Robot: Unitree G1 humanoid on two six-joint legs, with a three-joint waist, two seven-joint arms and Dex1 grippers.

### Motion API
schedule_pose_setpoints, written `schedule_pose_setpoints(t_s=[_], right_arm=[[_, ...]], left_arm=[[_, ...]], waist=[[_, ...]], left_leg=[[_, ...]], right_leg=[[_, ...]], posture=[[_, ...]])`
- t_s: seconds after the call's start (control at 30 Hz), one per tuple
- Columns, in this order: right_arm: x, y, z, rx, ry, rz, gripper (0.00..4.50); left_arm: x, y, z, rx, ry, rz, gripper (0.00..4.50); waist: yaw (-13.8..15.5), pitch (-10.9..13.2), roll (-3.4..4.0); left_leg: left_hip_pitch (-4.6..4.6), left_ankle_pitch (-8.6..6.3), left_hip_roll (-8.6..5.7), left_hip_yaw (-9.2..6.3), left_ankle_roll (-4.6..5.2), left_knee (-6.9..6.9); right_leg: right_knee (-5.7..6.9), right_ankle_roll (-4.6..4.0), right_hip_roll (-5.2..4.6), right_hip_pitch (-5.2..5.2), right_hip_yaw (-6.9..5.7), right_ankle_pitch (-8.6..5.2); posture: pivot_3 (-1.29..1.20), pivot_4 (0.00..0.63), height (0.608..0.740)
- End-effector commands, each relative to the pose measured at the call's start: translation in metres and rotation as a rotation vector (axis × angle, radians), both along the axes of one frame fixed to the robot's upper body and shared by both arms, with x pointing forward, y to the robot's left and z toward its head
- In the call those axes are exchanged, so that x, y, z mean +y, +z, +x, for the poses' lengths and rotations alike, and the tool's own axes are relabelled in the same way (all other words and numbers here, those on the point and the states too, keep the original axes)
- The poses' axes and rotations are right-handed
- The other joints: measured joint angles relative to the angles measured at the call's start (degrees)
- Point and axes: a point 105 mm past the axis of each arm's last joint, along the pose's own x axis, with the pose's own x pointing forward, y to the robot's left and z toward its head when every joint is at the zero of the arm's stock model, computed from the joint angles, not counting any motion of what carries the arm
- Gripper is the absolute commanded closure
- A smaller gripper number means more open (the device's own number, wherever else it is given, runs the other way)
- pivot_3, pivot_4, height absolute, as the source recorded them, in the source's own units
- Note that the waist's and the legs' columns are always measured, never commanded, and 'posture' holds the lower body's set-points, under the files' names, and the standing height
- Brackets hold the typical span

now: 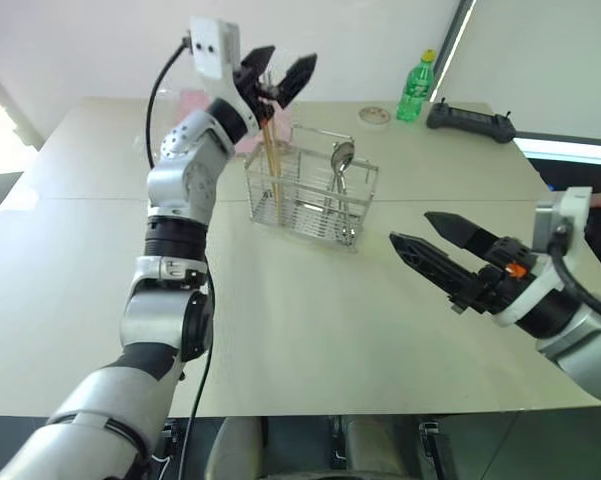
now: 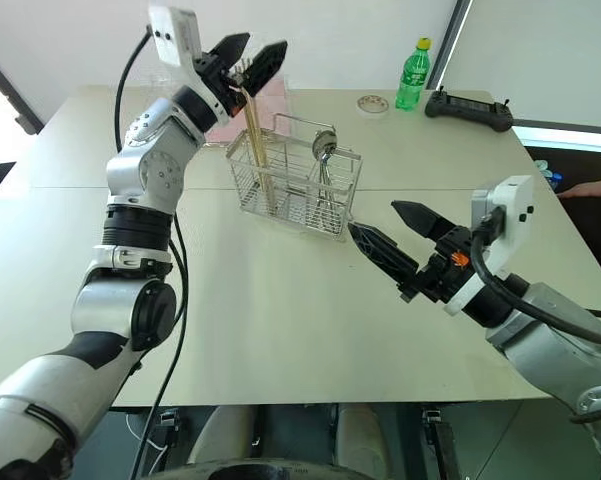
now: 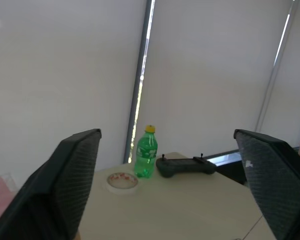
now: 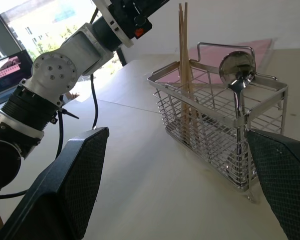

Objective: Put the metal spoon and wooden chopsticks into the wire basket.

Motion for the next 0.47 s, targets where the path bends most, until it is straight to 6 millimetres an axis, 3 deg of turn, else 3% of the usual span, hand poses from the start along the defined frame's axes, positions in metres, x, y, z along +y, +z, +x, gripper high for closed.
schedule_pose_setpoints(t_s=[0.03, 0.1, 0.2, 0.33, 0.47], right_arm=[[-0.005, 0.013, 0.0, -0.066, -0.006, -0.028, 0.0], [-0.013, 0.016, 0.001, -0.079, -0.014, -0.059, 0.0], [-0.028, 0.025, 0.003, -0.093, -0.028, -0.093, 0.0], [-0.038, 0.027, 0.005, -0.086, -0.018, -0.137, 0.0], [-0.039, 0.025, 0.006, -0.08, -0.004, -0.142, 0.0]], left_arm=[[0.017, 0.029, -0.015, -0.012, -0.082, -0.04, 0.08], [0.03, 0.04, -0.033, -0.079, -0.173, 0.062, 0.08], [0.058, 0.039, -0.061, -0.136, -0.276, 0.335, 0.08], [0.093, -0.008, -0.09, -0.043, -0.385, 0.738, 0.08], [0.109, -0.027, -0.091, 0.023, -0.366, 0.841, 0.08]], waist=[[-0.23, 0.0, 0.02], [-0.48, 0.01, 0.03], [-1.6, 0.02, 0.07], [-1.59, -0.18, 0.43], [-0.67, -0.13, 0.44]], left_leg=[[0.0, 0.0, 0.0, 0.0, 0.0, -0.02], [0.03, 0.0, 0.01, 0.0, 0.0, -0.05], [-0.04, 0.0, 0.01, 0.0, 0.0, -0.1], [0.03, -0.02, 0.05, 0.08, 0.03, -0.2], [-0.04, -0.01, 0.17, 0.09, 0.01, -0.09]], right_leg=[[0.01, 0.0, 0.0, -0.02, 0.0, 0.0], [0.03, 0.0, 0.02, -0.03, 0.0, 0.0], [0.08, -0.02, 0.03, -0.15, 0.0, -0.01], [0.03, -0.1, -0.01, -0.14, 0.02, -0.06], [0.07, -0.18, -0.03, -0.15, -0.06, -0.1]], posture=[[0.0, 0.15, 0.721], [0.0, 0.15, 0.721], [0.0, 0.15, 0.721], [0.0, 0.15, 0.721], [0.0, 0.15, 0.721]])
